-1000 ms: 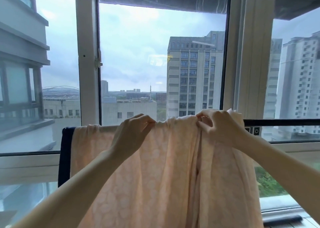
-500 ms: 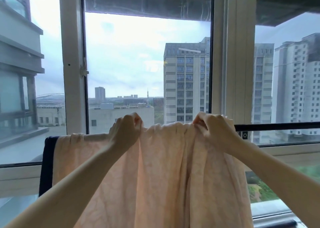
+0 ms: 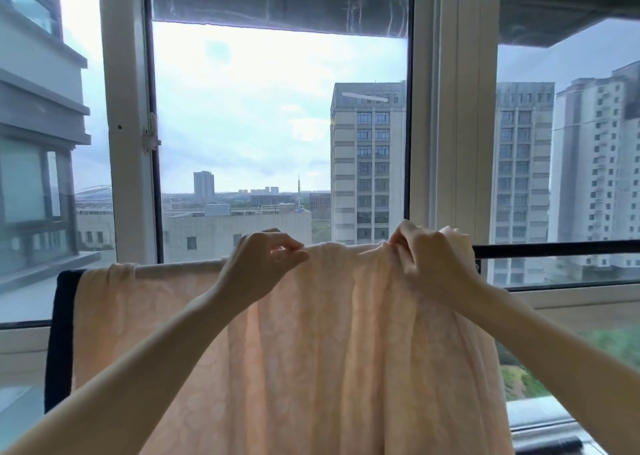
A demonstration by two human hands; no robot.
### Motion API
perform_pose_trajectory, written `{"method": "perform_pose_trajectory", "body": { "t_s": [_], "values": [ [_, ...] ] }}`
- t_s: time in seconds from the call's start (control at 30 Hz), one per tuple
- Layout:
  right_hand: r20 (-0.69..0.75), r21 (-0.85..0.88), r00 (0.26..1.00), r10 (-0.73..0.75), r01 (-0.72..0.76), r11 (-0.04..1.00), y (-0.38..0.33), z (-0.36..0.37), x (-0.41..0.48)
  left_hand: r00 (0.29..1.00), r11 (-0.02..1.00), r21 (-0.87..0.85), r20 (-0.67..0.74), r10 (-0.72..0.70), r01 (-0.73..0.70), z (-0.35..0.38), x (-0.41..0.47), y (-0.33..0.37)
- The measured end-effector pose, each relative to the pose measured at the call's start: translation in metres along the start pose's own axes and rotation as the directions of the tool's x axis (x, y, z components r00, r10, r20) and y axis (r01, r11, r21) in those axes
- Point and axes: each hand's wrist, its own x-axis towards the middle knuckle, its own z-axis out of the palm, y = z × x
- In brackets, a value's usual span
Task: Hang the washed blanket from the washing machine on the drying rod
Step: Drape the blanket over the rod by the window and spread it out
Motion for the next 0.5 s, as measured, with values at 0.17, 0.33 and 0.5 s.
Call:
{"method": "perform_pose_trajectory", "body": {
  "t_s": [0.17,0.33,0.5],
  "values": [
    [0.069,0.168,0.997,-0.020,0.008,0.986,-0.020,0.008,0.006,0.991,0.996,-0.046,0.120,-0.066,0.072,-0.019,0.001,-0.006],
    [0.112,0.297,0.975,-0.195,0.154,0.942,-0.054,0.020,0.016,0.983,0.995,-0.048,0.162,-0.084,0.093,-0.041,0.000,-0.020],
    [0.142,0.393,0.972,-0.188,0.119,0.912,-0.071,0.027,0.025,0.987,0.993,-0.047,0.129,-0.099,0.106,-0.045,0.000,-0.024]
  ]
}}
